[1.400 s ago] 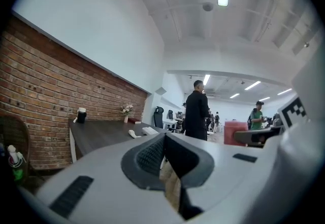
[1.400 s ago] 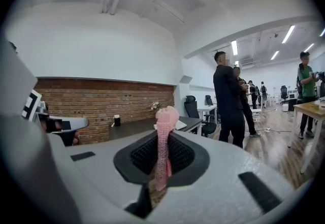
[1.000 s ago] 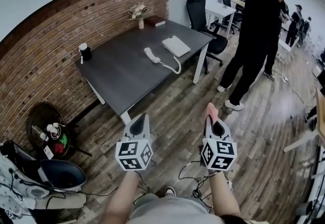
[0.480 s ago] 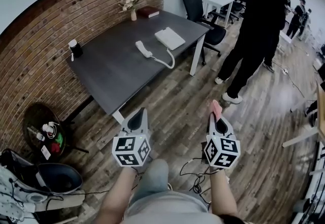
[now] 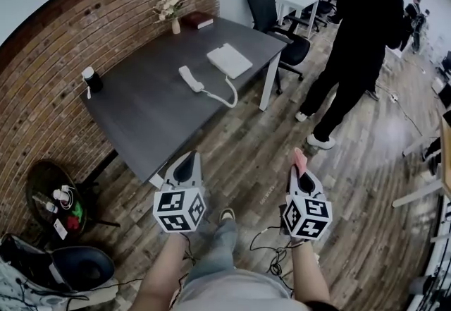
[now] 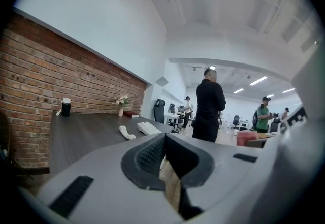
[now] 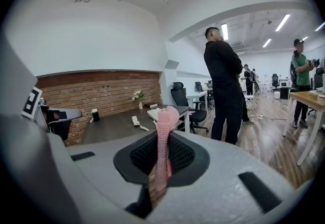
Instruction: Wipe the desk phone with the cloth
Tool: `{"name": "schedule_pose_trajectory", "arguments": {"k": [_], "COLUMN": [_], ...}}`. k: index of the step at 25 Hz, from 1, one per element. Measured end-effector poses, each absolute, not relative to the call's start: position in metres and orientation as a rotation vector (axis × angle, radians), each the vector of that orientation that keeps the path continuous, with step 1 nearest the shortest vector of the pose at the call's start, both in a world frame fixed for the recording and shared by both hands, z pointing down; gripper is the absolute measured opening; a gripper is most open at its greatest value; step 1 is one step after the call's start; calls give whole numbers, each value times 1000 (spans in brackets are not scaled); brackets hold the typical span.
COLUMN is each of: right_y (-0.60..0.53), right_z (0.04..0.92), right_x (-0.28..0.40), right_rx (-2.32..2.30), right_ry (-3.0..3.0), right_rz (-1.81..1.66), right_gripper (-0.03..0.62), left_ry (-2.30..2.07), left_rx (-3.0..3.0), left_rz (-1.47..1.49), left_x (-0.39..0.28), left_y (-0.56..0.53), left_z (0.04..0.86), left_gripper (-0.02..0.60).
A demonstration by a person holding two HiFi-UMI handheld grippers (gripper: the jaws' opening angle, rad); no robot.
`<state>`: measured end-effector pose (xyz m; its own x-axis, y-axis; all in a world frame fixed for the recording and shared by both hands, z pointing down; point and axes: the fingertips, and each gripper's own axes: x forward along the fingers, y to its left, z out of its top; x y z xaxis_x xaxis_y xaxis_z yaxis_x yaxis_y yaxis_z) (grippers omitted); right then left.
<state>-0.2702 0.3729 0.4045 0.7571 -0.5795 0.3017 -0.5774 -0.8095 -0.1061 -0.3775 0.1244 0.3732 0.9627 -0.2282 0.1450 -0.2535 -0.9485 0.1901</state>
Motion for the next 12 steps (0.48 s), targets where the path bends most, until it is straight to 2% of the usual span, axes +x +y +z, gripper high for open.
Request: {"name": "schedule_pose_trajectory", "arguments": {"k": [12], "right_y": [287], "right_z": [378], "right_x": [-131], "right_rx": [-2992], "right_ry": [989], "right_rz": [-408], "right_gripper": [23], "left_ry": [-275], "left_rx": [2919], "left_rz": [114], "left_x": [-220], "left_y": [54], "left_z": [357], "left_gripper": [5]}}
